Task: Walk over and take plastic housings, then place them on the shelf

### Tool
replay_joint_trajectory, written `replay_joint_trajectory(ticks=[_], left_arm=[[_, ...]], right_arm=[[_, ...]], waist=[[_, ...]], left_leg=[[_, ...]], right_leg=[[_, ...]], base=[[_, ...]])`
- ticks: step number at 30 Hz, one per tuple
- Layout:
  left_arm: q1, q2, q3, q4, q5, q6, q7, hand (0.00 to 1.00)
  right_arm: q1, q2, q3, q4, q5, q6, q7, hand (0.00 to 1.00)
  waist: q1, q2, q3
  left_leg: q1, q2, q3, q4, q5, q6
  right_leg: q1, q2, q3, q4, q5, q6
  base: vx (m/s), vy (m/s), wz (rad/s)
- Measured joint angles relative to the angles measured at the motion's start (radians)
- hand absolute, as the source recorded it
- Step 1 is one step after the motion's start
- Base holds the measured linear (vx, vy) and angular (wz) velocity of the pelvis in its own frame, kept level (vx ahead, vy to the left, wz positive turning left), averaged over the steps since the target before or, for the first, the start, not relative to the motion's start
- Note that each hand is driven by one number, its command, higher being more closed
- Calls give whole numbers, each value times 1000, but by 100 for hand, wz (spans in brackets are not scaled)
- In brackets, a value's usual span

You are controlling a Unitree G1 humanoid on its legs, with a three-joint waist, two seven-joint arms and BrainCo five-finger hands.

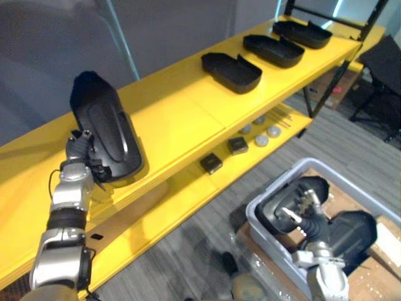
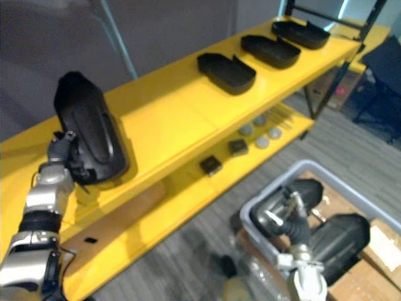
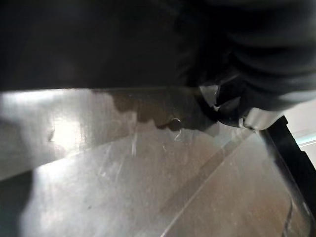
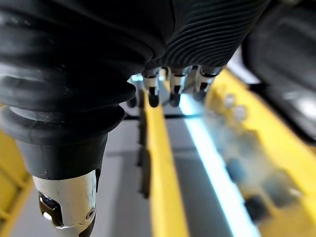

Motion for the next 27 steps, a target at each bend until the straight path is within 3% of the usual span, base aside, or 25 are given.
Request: replay_joint_trajectory(ticks=[7, 10, 13, 20, 21, 27], left_arm=[[-7, 26, 3, 70, -2, 46, 38, 100], [-70, 39, 3, 123, -32, 49, 84, 100], [-145, 102, 0, 134, -37, 47, 128, 100], [-204, 124, 1, 156, -69, 47, 194, 100], [-207, 124, 1, 156, -74, 46, 195, 0], [-238, 147, -1, 156, -70, 25, 200, 0]], right_arm=[[23, -2, 82, 3, -6, -3, -24, 0], [22, -6, 138, 11, 2, -7, -73, 0], [-6, -6, 167, 11, 8, -15, -120, 0], [-7, -24, 204, 11, 30, -31, -162, 0], [-6, -24, 210, 11, 42, -33, -163, 0], [-5, -27, 257, 10, 44, -47, -186, 0]], waist=[[-4, -11, 36], [-3, -42, 75], [-5, -64, 121], [-6, -61, 150], [-5, -64, 156], [-2, -59, 198]], left_leg=[[-18, -3, 25, 4, 0, 0], [-57, -3, 23, 33, -1, 1], [-93, -1, 23, 68, -5, 6], [-155, 24, 21, 166, -50, 8], [-158, 25, 20, 176, -54, 10], [-191, 25, 12, 209, -66, 18]], right_leg=[[-27, 1, 27, -3, 8, 0], [-55, -4, 28, 2, 20, 1], [-75, -7, 30, 6, 37, 0], [-96, -2, 31, 6, 37, -3], [-95, -3, 31, 6, 37, -2], [-111, -9, 27, 10, 39, -2]], base=[[-26, -6, -10], [-51, -17, 3], [-58, -22, 0], [-16, -3, 0], [0, 0, 0], [-15, 15, 4]])
